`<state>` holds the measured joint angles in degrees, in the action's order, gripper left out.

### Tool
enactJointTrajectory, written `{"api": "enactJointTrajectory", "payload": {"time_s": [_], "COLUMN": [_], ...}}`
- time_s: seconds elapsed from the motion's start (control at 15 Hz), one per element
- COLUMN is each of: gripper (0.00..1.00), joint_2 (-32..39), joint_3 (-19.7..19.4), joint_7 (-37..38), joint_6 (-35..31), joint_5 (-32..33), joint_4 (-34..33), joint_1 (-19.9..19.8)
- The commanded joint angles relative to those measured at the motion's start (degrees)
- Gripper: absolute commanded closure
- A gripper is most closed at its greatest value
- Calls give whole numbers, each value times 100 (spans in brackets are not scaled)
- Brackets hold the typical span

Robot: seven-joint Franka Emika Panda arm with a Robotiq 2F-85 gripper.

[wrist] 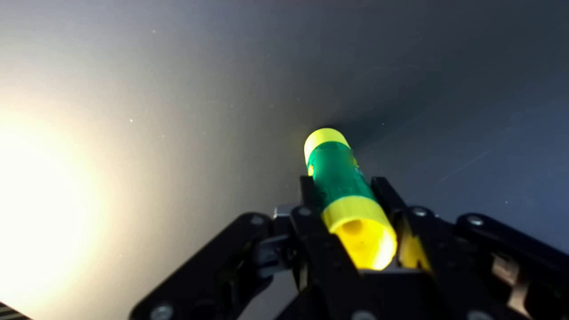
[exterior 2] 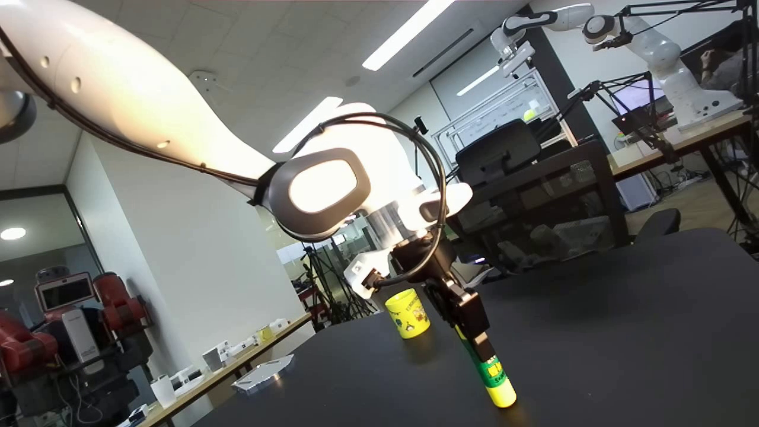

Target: Put the yellow object in the yellow mug cup

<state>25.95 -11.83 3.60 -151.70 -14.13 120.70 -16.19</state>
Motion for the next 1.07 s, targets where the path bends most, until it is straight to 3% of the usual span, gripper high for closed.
{"api": "enactJointTrajectory", "payload": {"time_s": [0.0,0.27,0.6,0.67,1.0], "gripper": [91,91,91,66,66], "joint_2": [-322,-803,-1487,-1093,-1367], "joint_3": [-177,-426,-386,-291,-290], "joint_7": [130,213,65,45,24], "joint_6": [189,639,1426,1163,1393], "joint_5": [547,1501,2050,1834,1982], "joint_4": [102,287,432,201,332], "joint_1": [201,514,546,445,449]}}
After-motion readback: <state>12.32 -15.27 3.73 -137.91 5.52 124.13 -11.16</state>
